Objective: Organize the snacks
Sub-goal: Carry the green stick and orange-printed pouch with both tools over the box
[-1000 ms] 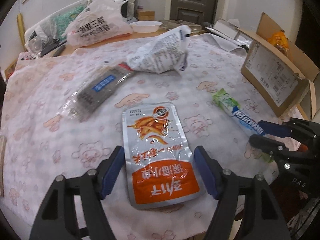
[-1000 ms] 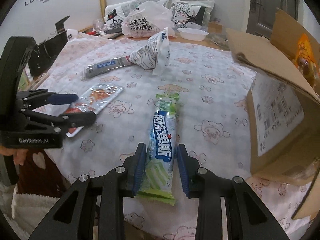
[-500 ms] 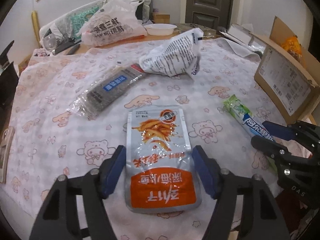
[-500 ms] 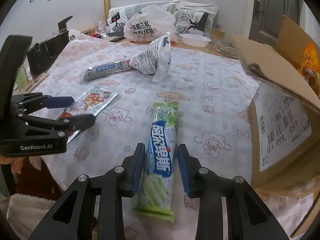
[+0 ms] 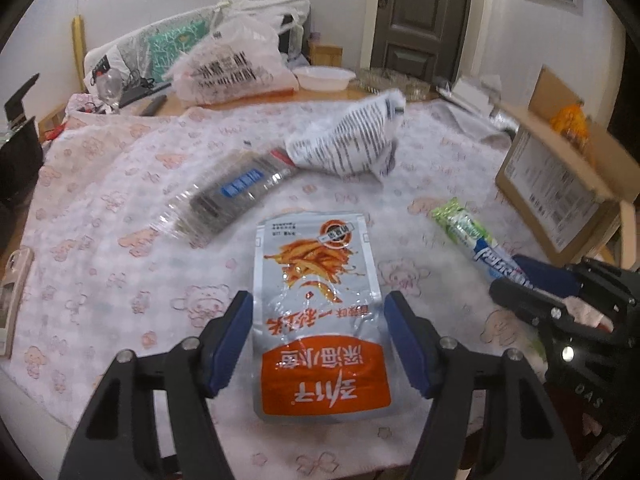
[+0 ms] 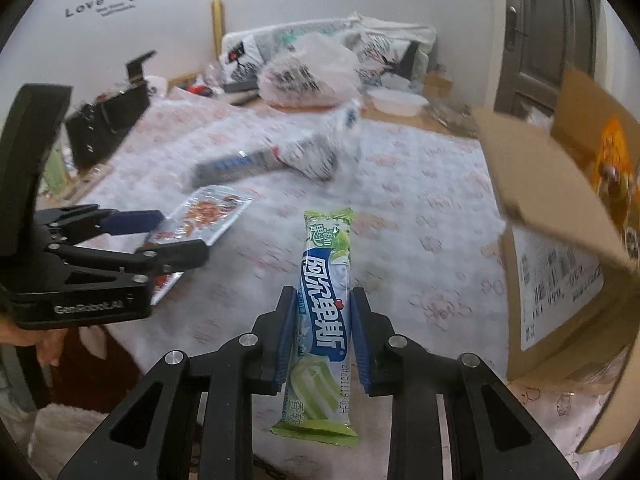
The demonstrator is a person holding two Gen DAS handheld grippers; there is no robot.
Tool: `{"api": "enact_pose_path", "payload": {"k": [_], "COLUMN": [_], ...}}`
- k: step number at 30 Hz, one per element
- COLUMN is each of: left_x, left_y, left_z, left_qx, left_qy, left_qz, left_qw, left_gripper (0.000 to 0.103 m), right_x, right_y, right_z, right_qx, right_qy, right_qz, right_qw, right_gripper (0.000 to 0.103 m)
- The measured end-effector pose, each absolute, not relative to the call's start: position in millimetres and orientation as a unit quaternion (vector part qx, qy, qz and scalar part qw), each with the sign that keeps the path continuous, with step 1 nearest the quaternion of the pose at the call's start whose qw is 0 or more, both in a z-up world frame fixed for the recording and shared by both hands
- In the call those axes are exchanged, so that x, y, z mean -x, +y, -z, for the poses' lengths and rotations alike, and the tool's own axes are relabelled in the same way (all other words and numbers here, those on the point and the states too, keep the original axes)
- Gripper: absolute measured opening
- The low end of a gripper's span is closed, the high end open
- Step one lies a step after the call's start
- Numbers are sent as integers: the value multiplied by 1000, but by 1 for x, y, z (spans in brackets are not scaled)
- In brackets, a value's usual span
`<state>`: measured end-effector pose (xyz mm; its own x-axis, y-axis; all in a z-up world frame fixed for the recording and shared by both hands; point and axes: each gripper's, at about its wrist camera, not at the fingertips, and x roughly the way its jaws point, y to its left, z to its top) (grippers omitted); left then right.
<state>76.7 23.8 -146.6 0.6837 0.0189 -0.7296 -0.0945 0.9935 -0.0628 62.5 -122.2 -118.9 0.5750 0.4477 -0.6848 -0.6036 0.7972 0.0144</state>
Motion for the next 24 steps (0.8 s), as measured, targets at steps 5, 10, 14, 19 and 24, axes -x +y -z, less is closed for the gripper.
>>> {"api": "enact_pose_path", "payload": {"k": [5, 10, 14, 19, 24], "left_x": [-60, -50, -49, -56, -76], "left_y": [34, 31, 15, -21, -74], "left_z": [113, 67, 31, -2, -20], "left_qx": [59, 58, 41, 21, 6], "left_qy": [356, 308, 273, 249, 244], "left_qz": [-23, 1, 26, 69, 118], "left_qw": [932, 950, 961, 966, 963], "left_gripper": [65, 65, 65, 65, 65], "right_x": [-48, -39, -39, -44, -52], "right_y": [-109, -105, -122, -163, -219], "right_z": [89, 50, 24, 5, -4], "right_qx": [109, 108, 95, 71, 43], "right_qy": [322, 281, 254, 236, 228], "right_qz": [-322, -329, -315, -280, -238], "right_qw": [884, 895, 909, 928, 943], "right_gripper": [22, 22, 22, 22, 22]}}
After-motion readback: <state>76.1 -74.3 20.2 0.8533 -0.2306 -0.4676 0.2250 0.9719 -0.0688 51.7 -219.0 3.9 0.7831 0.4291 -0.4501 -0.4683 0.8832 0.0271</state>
